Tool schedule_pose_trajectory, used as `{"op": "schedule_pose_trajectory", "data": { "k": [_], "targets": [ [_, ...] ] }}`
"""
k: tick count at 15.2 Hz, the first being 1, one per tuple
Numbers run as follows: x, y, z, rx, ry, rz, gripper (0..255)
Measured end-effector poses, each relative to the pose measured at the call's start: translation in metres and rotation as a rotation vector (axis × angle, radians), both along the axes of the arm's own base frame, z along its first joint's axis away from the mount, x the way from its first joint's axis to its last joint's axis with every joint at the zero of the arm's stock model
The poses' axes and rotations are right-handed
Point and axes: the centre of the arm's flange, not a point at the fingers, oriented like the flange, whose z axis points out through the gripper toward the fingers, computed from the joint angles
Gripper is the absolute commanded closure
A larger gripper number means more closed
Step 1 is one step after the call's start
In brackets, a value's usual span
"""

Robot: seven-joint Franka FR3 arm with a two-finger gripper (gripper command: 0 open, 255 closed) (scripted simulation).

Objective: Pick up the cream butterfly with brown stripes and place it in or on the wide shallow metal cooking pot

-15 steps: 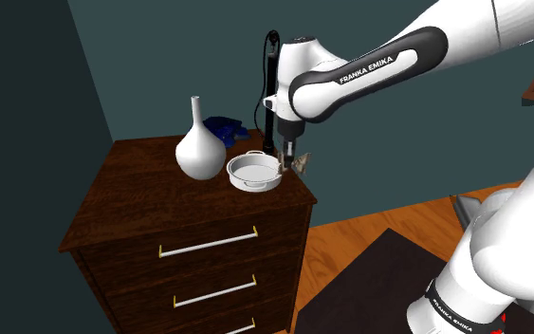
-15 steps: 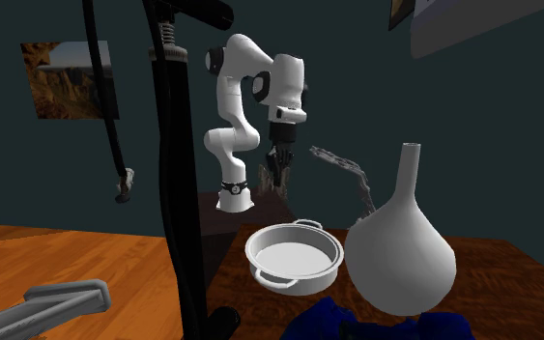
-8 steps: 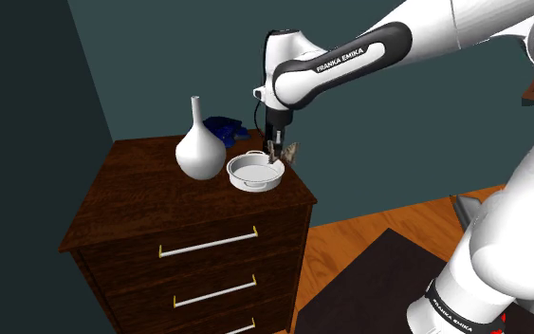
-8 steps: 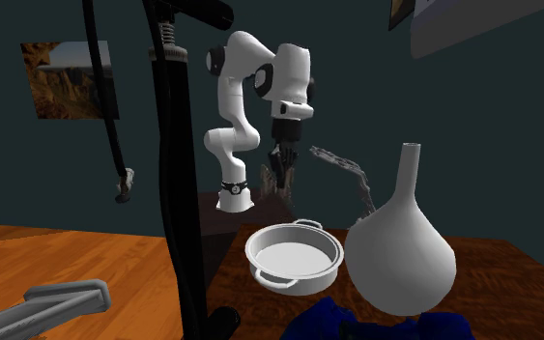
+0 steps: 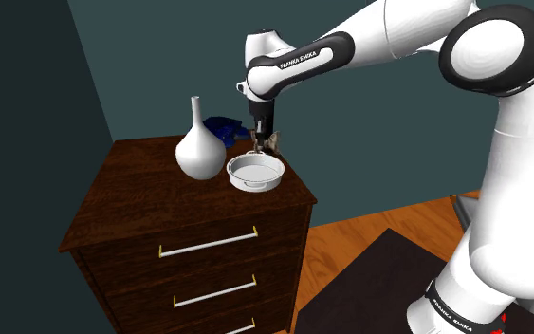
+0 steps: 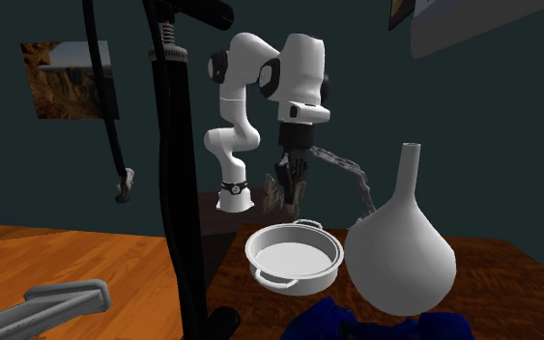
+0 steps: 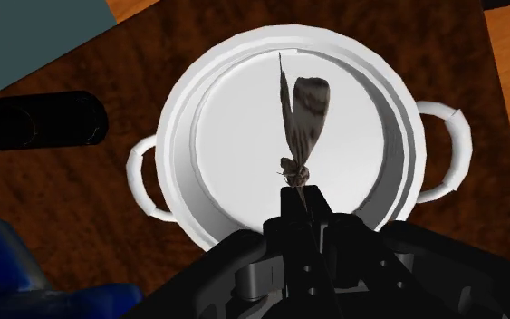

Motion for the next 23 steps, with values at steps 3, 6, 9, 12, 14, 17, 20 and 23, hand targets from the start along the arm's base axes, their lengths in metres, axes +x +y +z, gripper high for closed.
{"op": "schedule_pose_trajectory", "data": {
  "k": [3, 6, 9, 12, 14, 17, 20, 23],
  "targets": [
    [0.016, -0.003, -0.012, 0.0, 0.0, 0.0, 255],
    [0.017, -0.001, -0.028, 0.0, 0.0, 0.0, 255],
    [0.018, -0.002, -0.044, 0.0, 0.0, 0.0, 255],
    [0.017, -0.003, -0.059, 0.0, 0.0, 0.0, 255],
    [0.017, -0.002, -0.066, 0.0, 0.0, 0.0, 255],
    [0.018, -0.002, -0.068, 0.0, 0.0, 0.0, 255],
    [0.018, -0.002, -0.068, 0.0, 0.0, 0.0, 0],
    [0.018, -0.002, -0.068, 0.0, 0.0, 0.0, 0]
  ]
}}
